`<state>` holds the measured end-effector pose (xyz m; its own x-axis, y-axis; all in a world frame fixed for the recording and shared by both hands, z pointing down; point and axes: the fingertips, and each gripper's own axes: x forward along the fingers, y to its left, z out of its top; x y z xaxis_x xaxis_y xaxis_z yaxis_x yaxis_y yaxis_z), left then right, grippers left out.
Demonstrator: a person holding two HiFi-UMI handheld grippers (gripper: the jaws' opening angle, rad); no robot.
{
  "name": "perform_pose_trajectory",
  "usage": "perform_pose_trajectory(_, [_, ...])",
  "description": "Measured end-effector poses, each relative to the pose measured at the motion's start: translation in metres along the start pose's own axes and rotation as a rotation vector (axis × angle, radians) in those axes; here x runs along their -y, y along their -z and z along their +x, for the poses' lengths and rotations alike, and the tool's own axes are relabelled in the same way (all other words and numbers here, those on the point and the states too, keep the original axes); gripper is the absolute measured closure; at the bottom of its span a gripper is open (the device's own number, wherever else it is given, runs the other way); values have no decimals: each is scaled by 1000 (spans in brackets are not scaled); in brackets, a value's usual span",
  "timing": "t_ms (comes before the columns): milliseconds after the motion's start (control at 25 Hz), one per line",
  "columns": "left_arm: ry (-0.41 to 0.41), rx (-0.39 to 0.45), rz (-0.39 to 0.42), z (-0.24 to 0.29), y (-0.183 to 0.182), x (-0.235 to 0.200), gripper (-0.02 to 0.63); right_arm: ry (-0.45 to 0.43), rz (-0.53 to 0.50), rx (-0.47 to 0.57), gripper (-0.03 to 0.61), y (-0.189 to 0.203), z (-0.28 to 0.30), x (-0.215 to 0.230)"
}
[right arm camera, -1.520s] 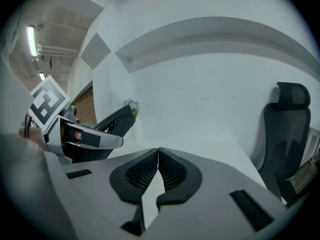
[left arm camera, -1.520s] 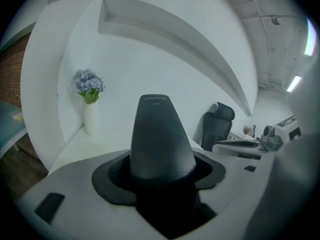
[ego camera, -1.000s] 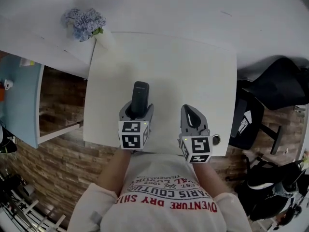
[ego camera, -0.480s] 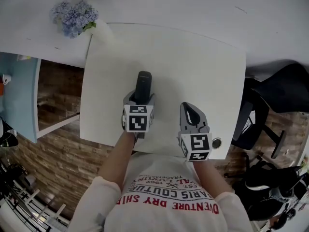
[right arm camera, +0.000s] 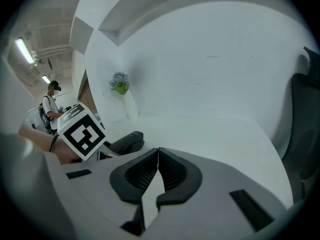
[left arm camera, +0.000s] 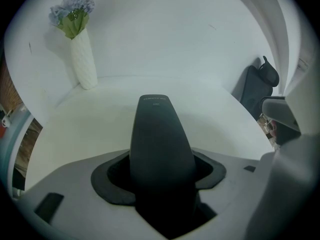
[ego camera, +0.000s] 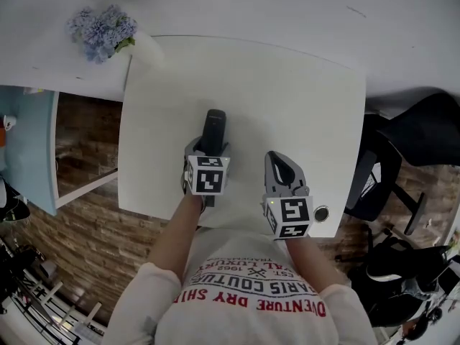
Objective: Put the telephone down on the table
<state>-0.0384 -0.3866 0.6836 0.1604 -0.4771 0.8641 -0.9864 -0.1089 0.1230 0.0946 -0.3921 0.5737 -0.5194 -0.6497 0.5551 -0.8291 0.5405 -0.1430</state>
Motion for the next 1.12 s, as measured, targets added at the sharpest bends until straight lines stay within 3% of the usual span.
perform_pose_trajectory(160, [-24, -15, 22, 2, 2, 0, 310, -1, -2, 3, 552, -2, 2, -3])
perform_pose_trajectory(440, [51, 23, -35, -5, -3, 2, 287, 18, -6, 19, 552, -7, -3, -6])
perform_pose_trajectory(760, [59, 128, 25, -52, -20, 6, 276, 23, -26, 71, 552, -27, -19, -25])
perform_pose_trajectory(880, [50, 212, 45, -80, -36, 11, 279, 35, -31, 90, 552, -33, -27, -31])
perform_pose_trajectory(1040, [-9, 351, 90, -121, -56, 10, 510, 46, -43, 126, 552, -42, -40, -45])
perform_pose_trajectory(1120, [-12, 394, 102, -136, -58, 10, 533, 51, -48, 148, 552, -46, -47, -54])
